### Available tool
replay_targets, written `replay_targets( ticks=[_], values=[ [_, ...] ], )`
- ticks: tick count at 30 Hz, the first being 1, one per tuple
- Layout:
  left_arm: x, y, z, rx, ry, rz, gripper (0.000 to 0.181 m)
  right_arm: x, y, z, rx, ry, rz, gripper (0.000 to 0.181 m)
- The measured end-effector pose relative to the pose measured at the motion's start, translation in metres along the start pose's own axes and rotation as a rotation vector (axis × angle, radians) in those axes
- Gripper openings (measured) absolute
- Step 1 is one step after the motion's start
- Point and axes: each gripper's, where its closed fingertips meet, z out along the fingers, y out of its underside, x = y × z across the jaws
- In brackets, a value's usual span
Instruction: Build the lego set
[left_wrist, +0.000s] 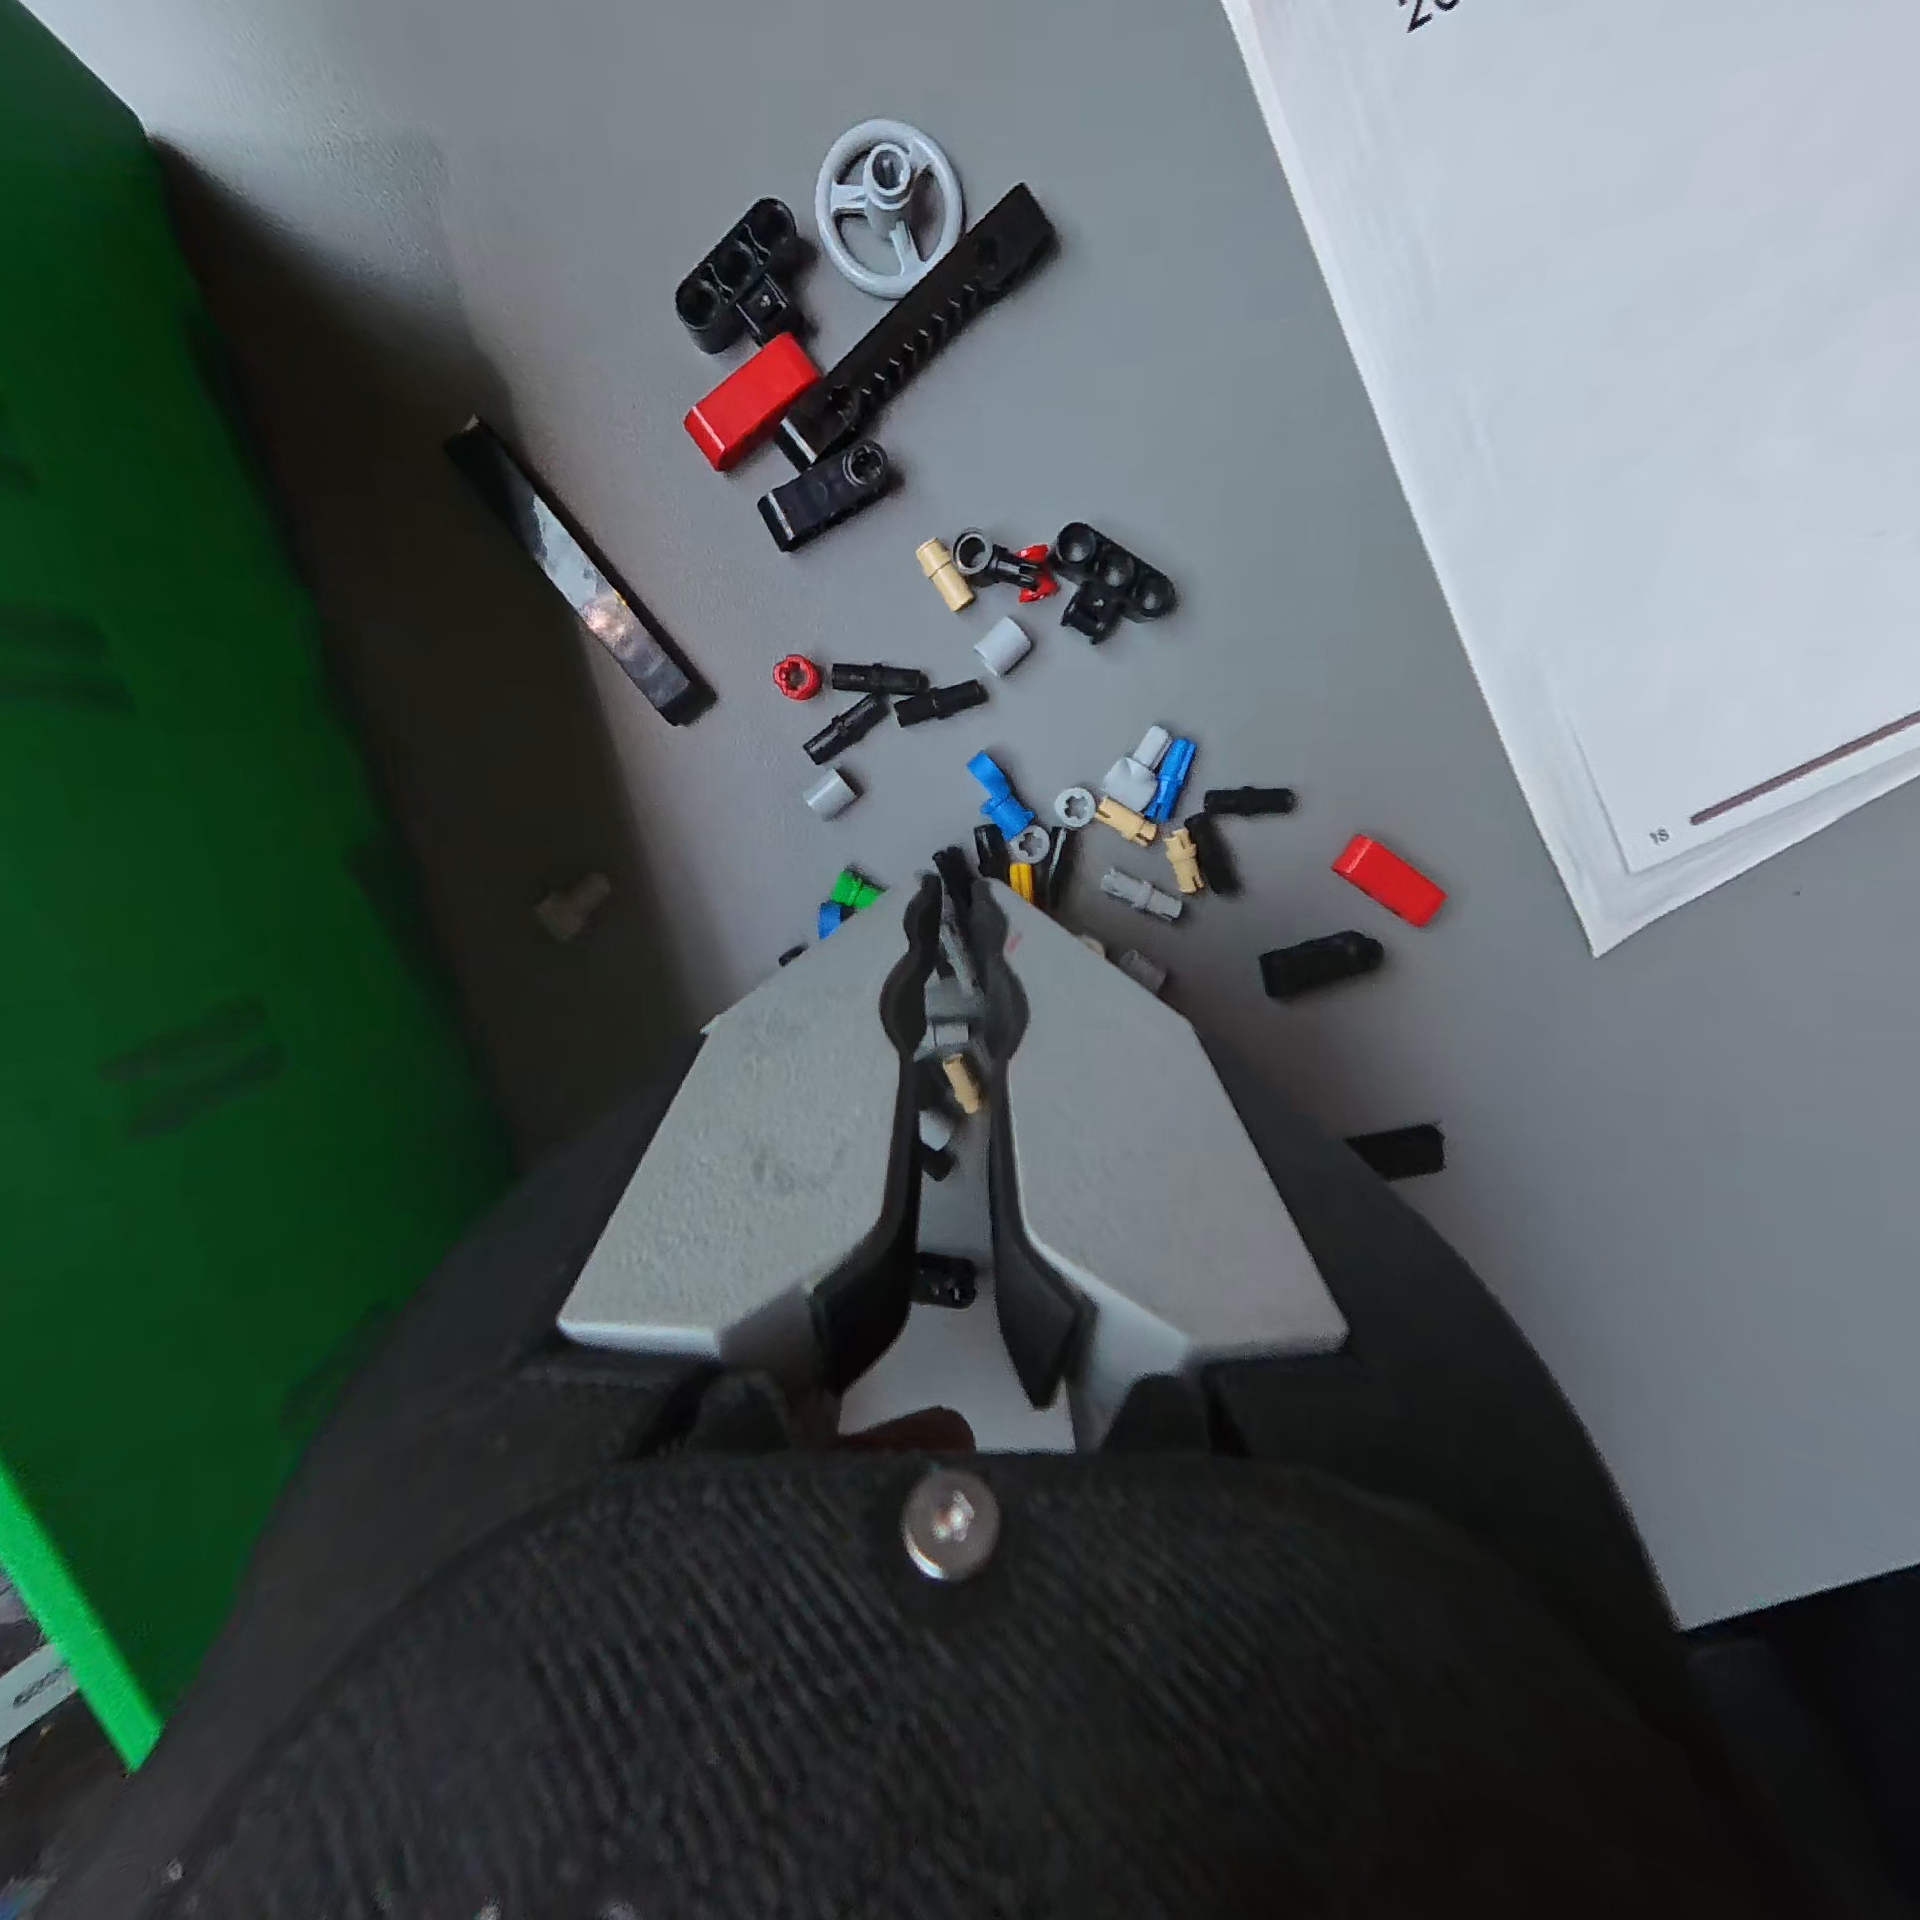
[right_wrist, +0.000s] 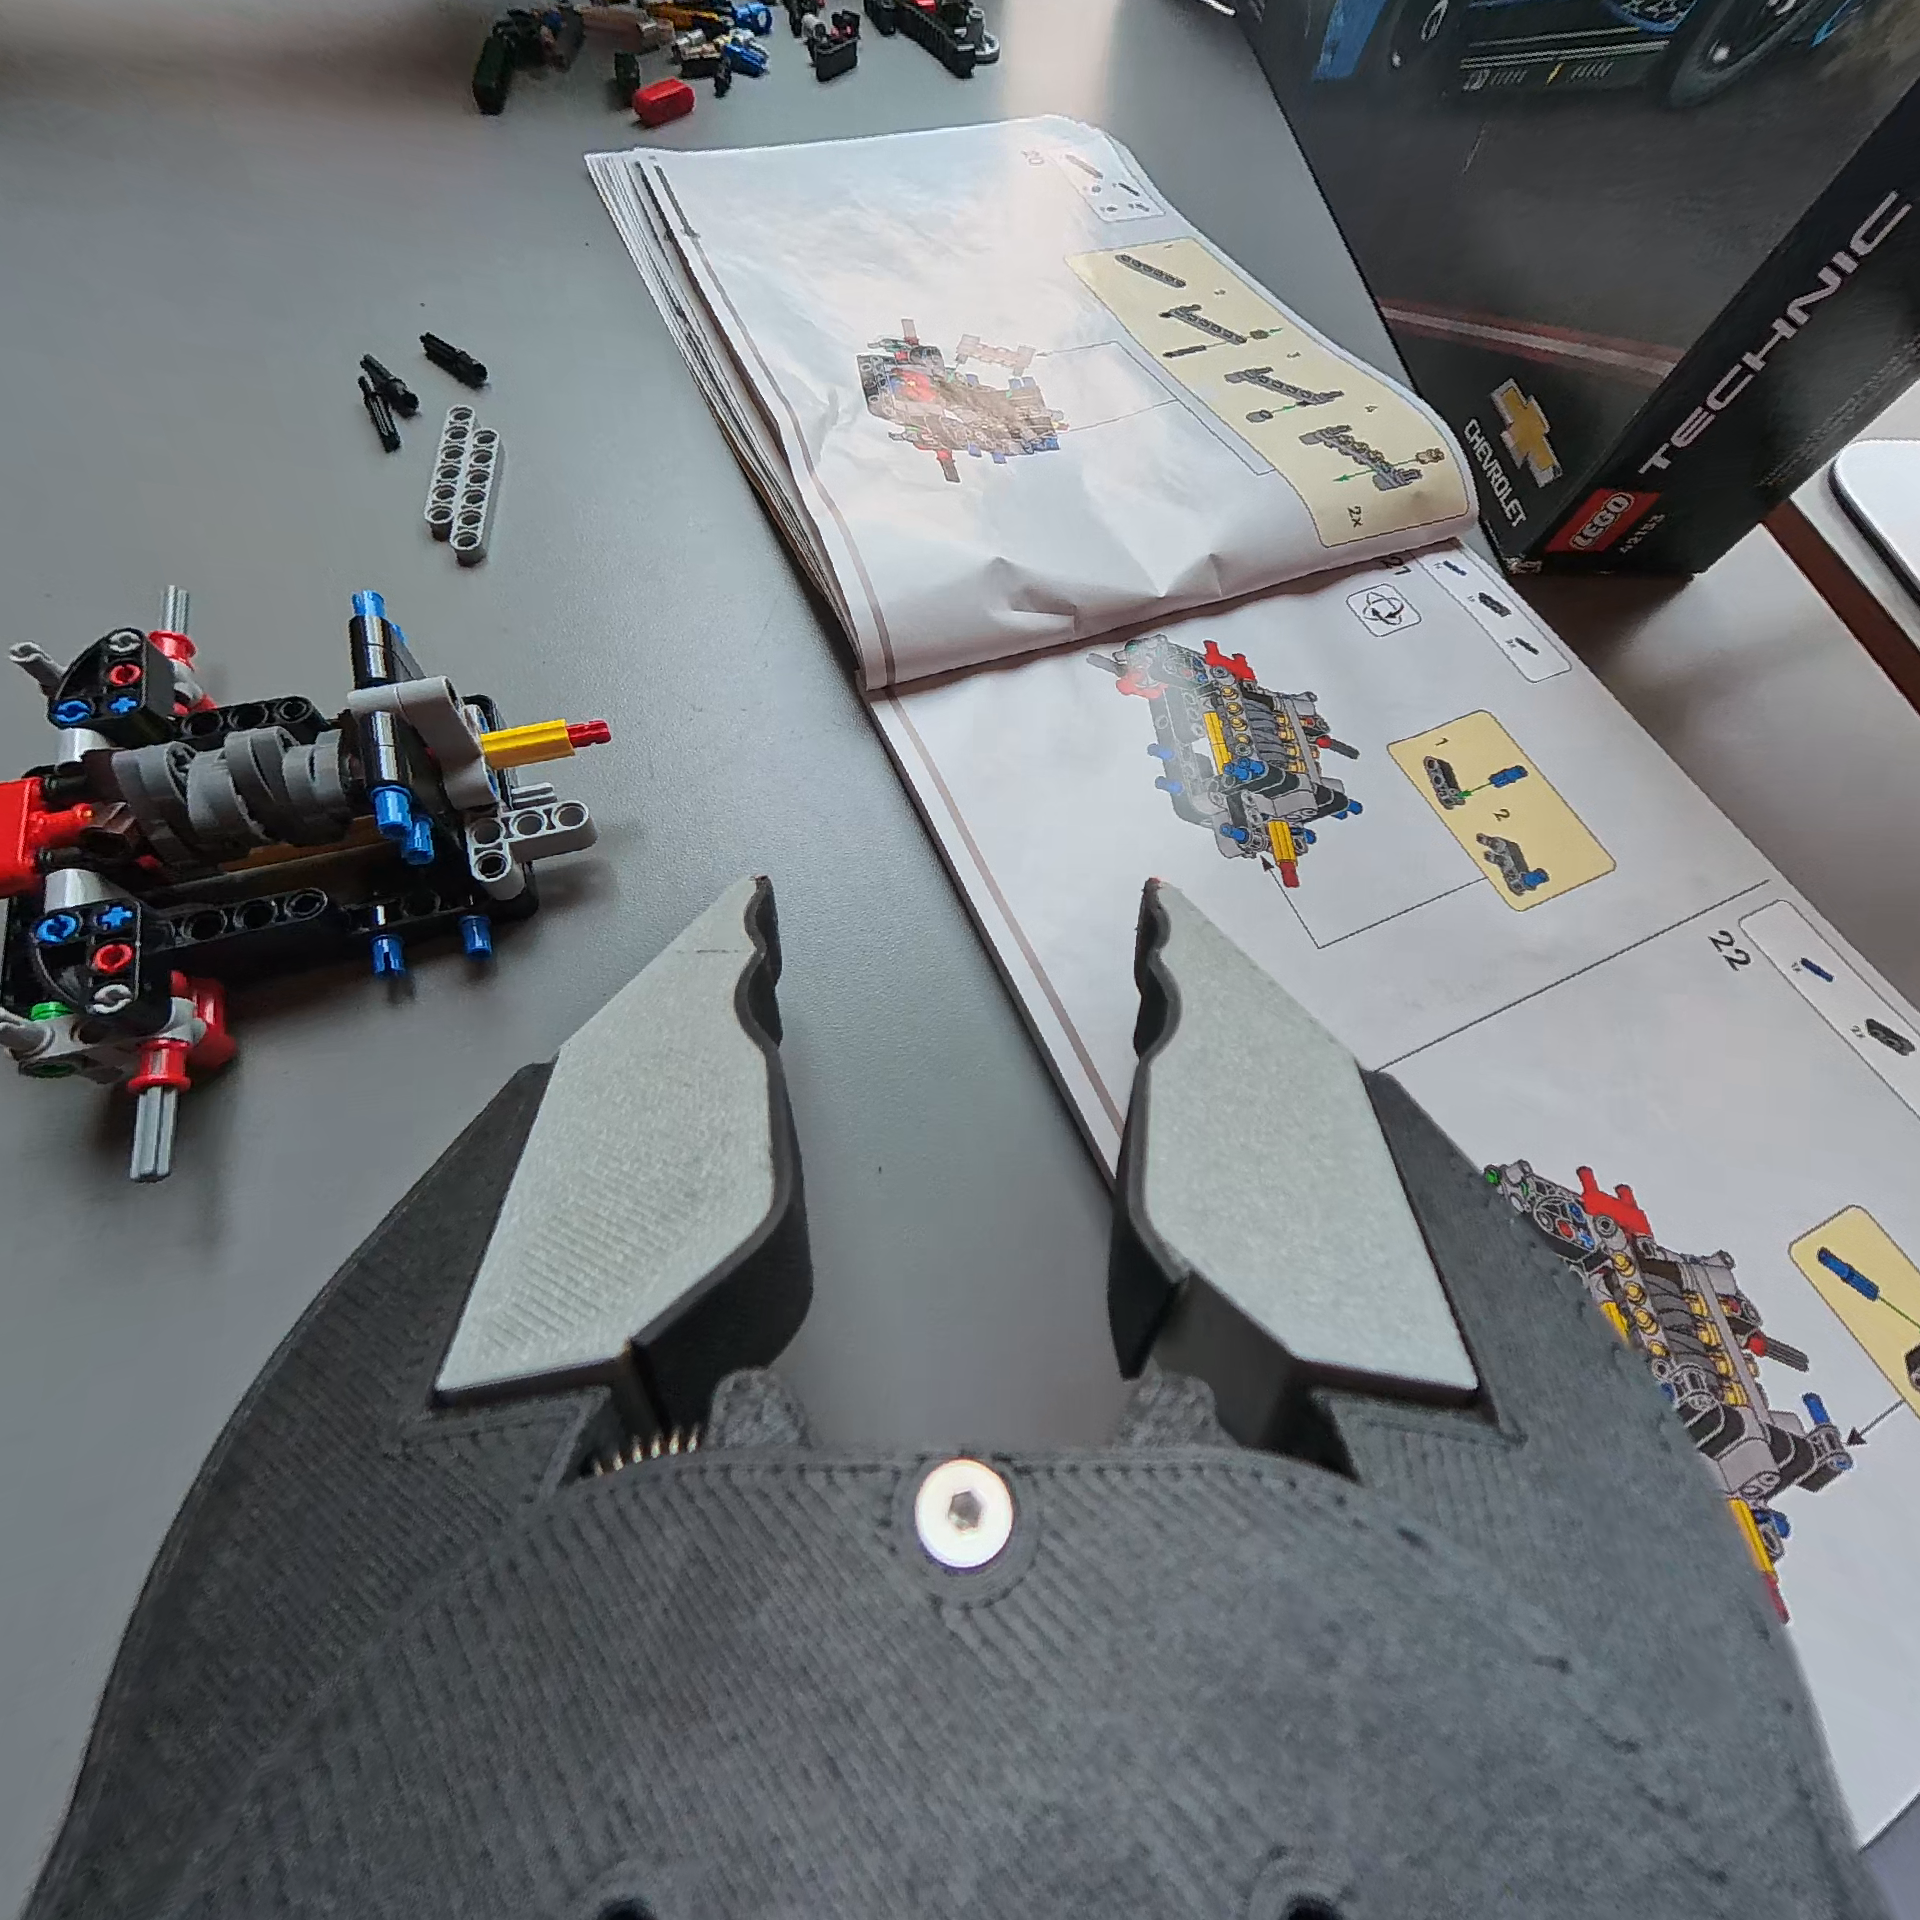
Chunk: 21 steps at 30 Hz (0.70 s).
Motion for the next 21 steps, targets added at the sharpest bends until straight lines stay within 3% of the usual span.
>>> replay_targets(
  ticks=[11,15,17,21],
  values=[
    [-0.005,0.002,0.005,-0.032,-0.038,0.003,0.002,-0.001,0.0,0.0,0.001,-0.005,-0.003,0.065],
    [0.008,-0.004,-0.011,0.005,-0.021,0.02,0.002,-0.001,0.0,0.0,0.0,-0.005,-0.005,0.065],
    [0.042,-0.011,-0.028,0.065,0.061,0.093,0.002,-0.002,0.0,0.0,-0.001,-0.005,-0.006,0.065],
    [0.157,-0.004,-0.044,0.111,0.323,0.314,0.002,-0.003,0.001,0.0,-0.006,-0.011,-0.013,0.064]
  ],
)
